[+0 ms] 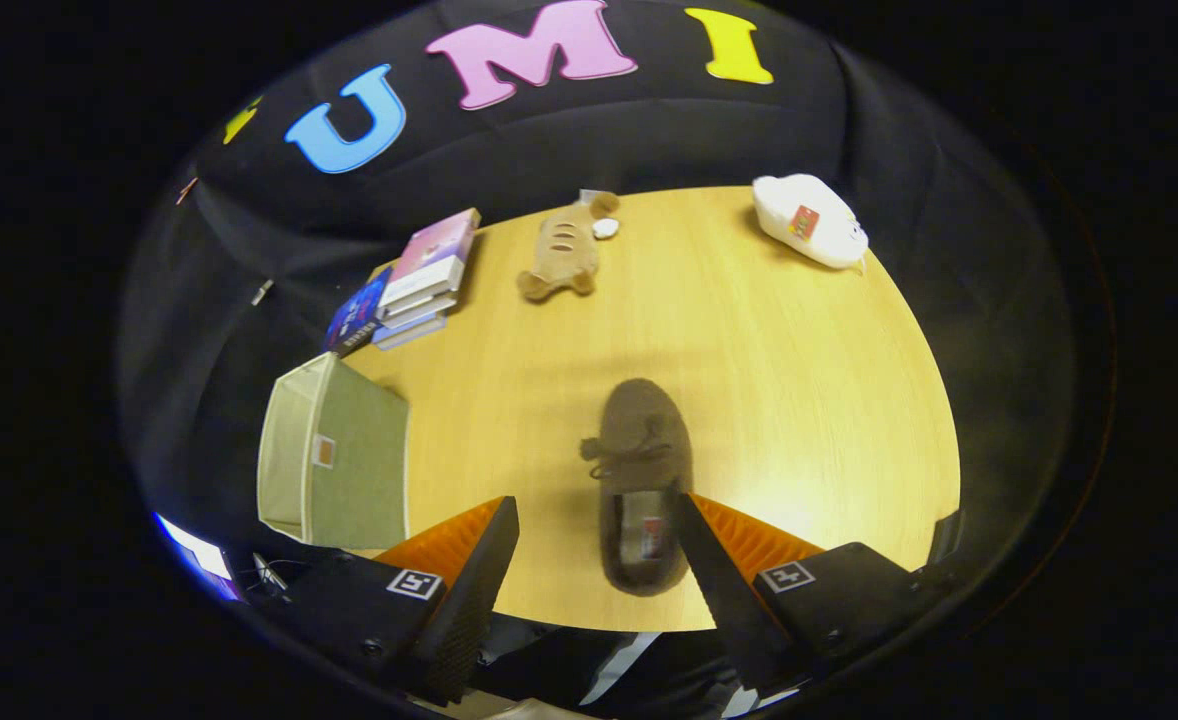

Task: Open the storage box then place both shoes into the box .Put the left shoe in first, then the right shoe, with the right side of both shoes facing outward in a uniform manner.

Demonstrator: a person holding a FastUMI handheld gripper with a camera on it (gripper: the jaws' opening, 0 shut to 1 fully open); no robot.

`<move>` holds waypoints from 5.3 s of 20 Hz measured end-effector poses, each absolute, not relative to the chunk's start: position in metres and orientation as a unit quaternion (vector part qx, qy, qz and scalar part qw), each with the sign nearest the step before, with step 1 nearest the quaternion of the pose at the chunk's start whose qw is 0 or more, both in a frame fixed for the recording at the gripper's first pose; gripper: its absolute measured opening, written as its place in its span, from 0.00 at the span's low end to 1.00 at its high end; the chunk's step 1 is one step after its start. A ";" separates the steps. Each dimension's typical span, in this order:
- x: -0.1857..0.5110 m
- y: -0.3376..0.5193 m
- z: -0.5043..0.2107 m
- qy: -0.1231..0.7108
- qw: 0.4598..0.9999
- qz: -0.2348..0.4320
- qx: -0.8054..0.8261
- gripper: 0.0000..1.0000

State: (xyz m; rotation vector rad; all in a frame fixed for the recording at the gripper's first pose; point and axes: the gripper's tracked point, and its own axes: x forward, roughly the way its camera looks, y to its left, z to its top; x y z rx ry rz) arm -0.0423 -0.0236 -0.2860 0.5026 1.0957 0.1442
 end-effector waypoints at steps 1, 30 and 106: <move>-0.045 -0.030 -0.303 0.527 0.816 0.061 0.229 0.98; 0.002 0.042 -0.277 0.529 0.795 0.103 0.278 0.05; 0.038 0.033 -0.058 0.182 0.974 0.039 0.127 0.99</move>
